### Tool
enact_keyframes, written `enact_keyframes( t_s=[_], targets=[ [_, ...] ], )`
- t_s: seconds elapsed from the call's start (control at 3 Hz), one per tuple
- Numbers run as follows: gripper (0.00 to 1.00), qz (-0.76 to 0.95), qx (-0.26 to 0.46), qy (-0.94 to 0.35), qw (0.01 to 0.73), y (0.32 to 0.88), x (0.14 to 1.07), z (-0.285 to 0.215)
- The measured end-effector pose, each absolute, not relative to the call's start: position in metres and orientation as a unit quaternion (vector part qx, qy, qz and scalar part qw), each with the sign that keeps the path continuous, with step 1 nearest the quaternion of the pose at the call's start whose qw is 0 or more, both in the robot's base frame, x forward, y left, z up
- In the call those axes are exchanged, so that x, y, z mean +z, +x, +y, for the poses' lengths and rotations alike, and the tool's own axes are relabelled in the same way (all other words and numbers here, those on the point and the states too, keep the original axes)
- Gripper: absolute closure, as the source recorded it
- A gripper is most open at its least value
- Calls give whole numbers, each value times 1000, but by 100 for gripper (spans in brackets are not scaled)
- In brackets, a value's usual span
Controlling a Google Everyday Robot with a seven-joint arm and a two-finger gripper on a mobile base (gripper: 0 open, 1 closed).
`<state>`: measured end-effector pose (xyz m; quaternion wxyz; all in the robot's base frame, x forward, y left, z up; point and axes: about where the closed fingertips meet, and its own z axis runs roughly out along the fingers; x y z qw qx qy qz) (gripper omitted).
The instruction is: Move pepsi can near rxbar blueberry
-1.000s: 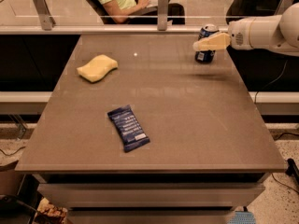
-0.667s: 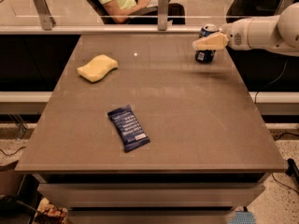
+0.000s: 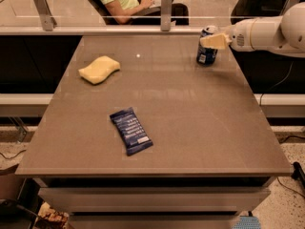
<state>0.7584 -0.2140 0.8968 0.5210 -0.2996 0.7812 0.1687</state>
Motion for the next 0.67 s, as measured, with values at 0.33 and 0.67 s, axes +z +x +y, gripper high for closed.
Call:
enact_keyframes(
  t_s=[0.33, 0.67],
  targets=[
    [87, 781, 170, -301, 520, 759, 895, -211],
    [100, 781, 172, -302, 519, 760, 894, -208]
  ],
)
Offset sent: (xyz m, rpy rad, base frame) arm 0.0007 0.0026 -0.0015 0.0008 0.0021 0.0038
